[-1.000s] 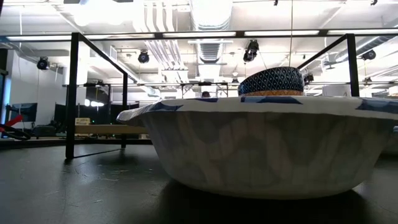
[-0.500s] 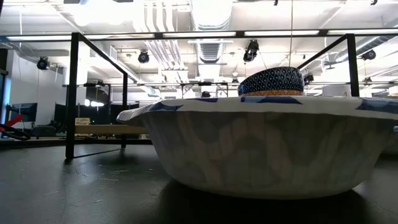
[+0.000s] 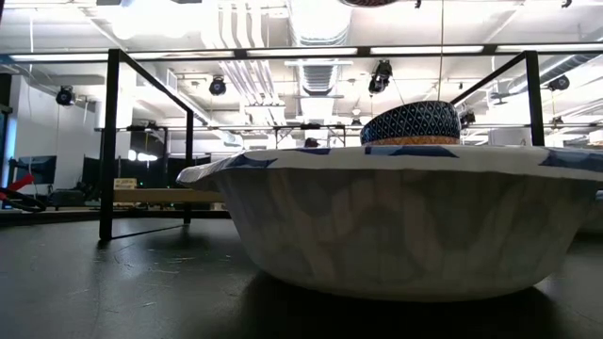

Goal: Place and stack bowls onto a shelf
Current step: Stack the small dark blue and red patterned bowl on top of the small yellow and dark blue patterned bowl

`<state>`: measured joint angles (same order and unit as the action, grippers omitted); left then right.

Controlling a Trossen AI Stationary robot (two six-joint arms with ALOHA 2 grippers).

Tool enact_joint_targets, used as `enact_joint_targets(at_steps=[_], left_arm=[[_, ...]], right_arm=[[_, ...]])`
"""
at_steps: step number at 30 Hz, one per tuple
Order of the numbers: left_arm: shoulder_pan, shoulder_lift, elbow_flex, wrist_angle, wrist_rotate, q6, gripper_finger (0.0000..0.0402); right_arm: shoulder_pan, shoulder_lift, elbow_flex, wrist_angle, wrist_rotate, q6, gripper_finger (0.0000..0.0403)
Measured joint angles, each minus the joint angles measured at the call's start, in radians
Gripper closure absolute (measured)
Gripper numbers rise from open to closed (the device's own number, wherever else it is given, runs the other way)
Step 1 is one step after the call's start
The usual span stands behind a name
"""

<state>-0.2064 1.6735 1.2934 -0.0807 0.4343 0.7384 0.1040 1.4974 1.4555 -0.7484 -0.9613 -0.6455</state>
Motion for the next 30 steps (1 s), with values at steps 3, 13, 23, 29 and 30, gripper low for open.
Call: enact_joint_targets(at_steps=[3, 13, 23, 29, 30], left_arm=[[0.007, -0.009, 0.000, -0.011, 0.002, 0.012, 0.0340], [0.020, -0.023, 0.000, -0.043, -0.001, 0.058, 0.0340], [0.021, -0.033, 0.000, -0.052, -0.021, 0.056, 0.0340], [0.022, -0.034, 0.000, -0.059, -0.033, 0.038, 0.0340], [0.022, -0.034, 0.000, -0.060, -0.036, 0.037, 0.0340]], right_arm=[[-0.004, -0.003, 0.000, 0.002, 0.001, -0.002, 0.0372], [-0.008, -0.006, 0.001, 0.013, 0.000, 0.035, 0.0373], [-0.008, -0.008, 0.004, 0.031, -0.002, 0.211, 0.0374], [-0.008, -0.009, 0.004, 0.062, 0.001, 0.344, 0.0374], [-0.008, -0.009, 0.003, 0.064, 0.003, 0.367, 0.0374]])
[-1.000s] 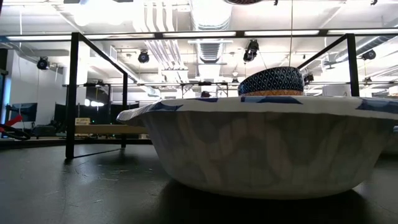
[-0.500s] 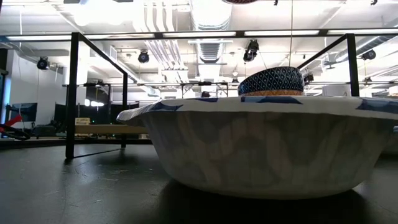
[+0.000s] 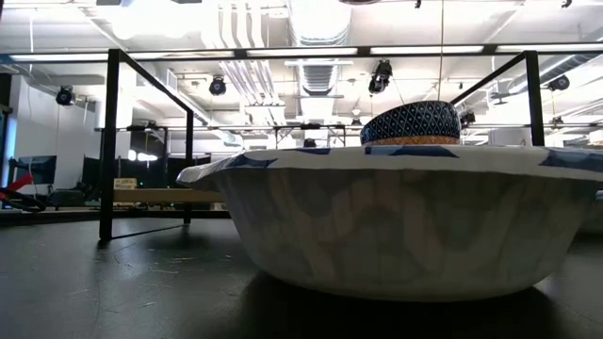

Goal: Place and stack bowls onto a shelf
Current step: Stack the small dark blue and red patterned bowl on top of the small yellow and dark blue patterned bowl

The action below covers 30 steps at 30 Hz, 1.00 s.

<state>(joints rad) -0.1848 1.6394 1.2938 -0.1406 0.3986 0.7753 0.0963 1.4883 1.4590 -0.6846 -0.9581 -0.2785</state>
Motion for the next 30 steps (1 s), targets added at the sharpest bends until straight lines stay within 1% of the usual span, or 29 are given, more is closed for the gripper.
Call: enact_joint_targets(at_steps=[8, 16, 21, 25, 30], left_arm=[[-0.006, 0.000, 0.000, -0.013, -0.004, -0.007, 0.0340], [-0.029, 0.003, 0.000, -0.033, -0.015, -0.041, 0.0340], [-0.033, 0.003, 0.000, -0.028, -0.014, -0.038, 0.0340], [-0.033, 0.003, 0.000, -0.032, -0.010, -0.060, 0.0340], [-0.033, 0.006, 0.000, -0.033, -0.011, -0.070, 0.0340]], right_arm=[[0.000, -0.001, -0.002, 0.044, 0.008, 0.172, 0.0374], [-0.012, 0.003, -0.004, 0.038, 0.005, 0.169, 0.0374], [-0.014, 0.003, -0.004, 0.037, 0.005, 0.201, 0.0374], [-0.015, 0.003, -0.004, 0.033, 0.033, 0.257, 0.0374], [-0.020, 0.004, -0.005, 0.025, 0.035, 0.279, 0.0374]])
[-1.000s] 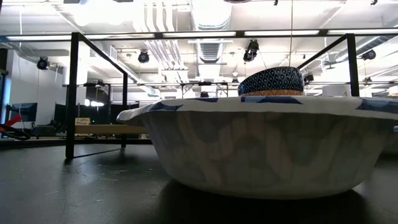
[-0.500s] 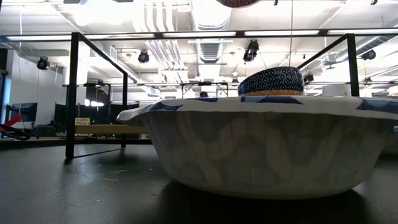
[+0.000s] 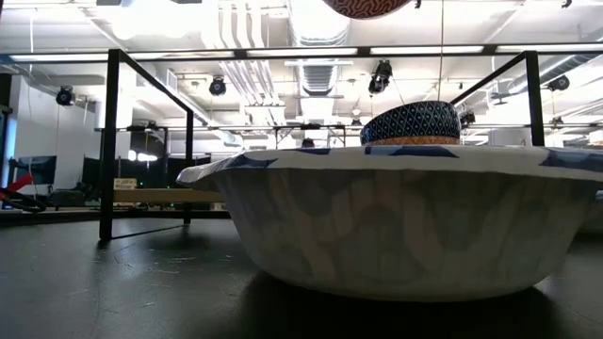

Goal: Place and stack bowls onto a shelf
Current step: Stack the small dark blue and red patterned bowl on top of the small yellow and dark blue patterned bowl

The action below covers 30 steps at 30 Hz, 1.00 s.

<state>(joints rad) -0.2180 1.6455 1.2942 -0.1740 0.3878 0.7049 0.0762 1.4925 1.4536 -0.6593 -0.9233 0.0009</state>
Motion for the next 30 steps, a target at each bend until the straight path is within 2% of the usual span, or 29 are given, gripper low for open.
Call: enact_joint_targets(at_steps=[13, 21, 30], left_arm=[[-0.005, 0.003, 0.086, -0.171, -0.109, 0.026, 0.0332], [-0.004, 0.003, 0.141, -0.300, -0.198, 0.014, 0.0306], [-0.004, 0.003, 0.156, -0.363, -0.233, -0.024, 0.0301]], right_arm=[[-0.002, 0.000, 0.000, 0.003, 0.032, 0.107, 0.0374], [-0.003, -0.001, 0.000, -0.006, 0.060, 0.121, 0.0374], [-0.004, 0.000, 0.000, -0.001, 0.075, 0.106, 0.0374]])
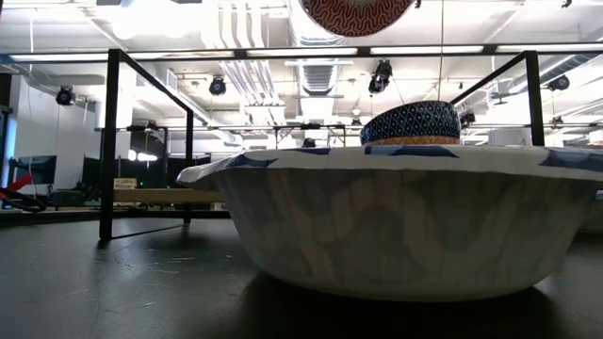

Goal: Place and stack bowls onto a shelf
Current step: Stack the small dark blue and red patterned bowl on top of the small yellow and dark blue patterned bowl

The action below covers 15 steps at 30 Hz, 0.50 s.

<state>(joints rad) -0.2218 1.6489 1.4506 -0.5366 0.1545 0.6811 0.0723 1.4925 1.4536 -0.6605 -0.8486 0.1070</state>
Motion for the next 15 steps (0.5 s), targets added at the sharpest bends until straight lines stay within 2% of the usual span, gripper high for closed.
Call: enact_joint_targets(at_steps=[6, 15], left_arm=[[-0.001, 0.000, 0.000, 0.000, -0.050, 0.012, 0.0301], [-0.002, 0.002, 0.045, -0.041, -0.110, 0.027, 0.0300]], right_arm=[[0.002, 0.000, 0.000, -0.002, -0.021, 0.001, 0.0375], [0.002, 0.000, 0.002, 0.036, -0.040, 0.163, 0.0375]])
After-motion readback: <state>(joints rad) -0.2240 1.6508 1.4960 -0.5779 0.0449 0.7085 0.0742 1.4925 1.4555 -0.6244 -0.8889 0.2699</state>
